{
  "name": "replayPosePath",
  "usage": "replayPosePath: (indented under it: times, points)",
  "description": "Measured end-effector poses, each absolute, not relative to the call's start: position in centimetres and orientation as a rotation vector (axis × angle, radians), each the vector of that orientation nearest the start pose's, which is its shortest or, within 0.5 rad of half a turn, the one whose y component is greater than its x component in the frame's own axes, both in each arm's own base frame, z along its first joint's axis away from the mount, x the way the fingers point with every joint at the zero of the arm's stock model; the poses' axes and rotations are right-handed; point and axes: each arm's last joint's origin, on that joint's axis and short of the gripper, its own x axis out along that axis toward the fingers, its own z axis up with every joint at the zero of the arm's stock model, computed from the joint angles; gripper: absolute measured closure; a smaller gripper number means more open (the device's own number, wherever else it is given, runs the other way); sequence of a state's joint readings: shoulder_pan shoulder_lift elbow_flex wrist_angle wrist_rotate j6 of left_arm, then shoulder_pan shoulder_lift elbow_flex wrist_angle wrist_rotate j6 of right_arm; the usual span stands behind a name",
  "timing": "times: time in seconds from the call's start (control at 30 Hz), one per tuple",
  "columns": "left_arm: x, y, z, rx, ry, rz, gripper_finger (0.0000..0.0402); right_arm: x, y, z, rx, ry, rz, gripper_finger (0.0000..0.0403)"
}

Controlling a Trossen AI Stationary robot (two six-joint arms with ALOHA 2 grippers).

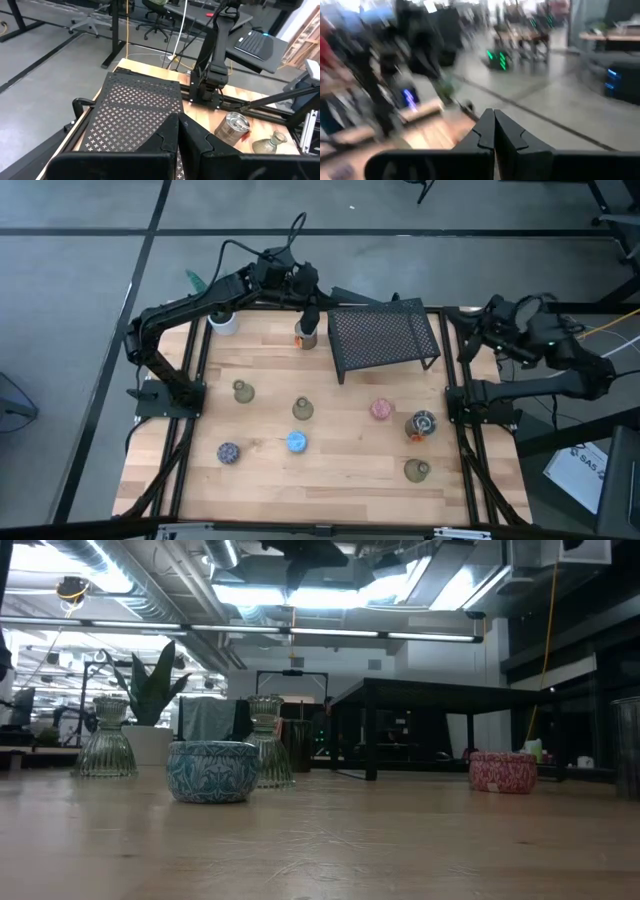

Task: Pick & Place candle stick holders
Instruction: Adjust the shelf

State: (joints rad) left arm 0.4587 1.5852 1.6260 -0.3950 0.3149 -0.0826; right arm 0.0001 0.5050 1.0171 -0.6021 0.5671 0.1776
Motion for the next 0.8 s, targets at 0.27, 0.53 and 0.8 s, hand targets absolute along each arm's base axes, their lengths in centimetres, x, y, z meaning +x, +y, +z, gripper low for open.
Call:
replayPosePath:
  times: [0.27,0.53,0.8]
  points:
    - [32.3,15.0,40.6,-0.234,0.306,0.159,0.04,6.8,-2.0,37.7,0.186,0.49,-0.856,0.0402]
    - [32.4,15.0,40.7,-0.229,0.29,0.158,0.04,8.6,-2.3,36.8,0.196,0.627,-0.853,0.0403]
    - [32.4,14.9,40.7,-0.23,0.29,0.155,0.04,10.3,-2.6,38.5,0.21,0.491,-0.607,0.0403]
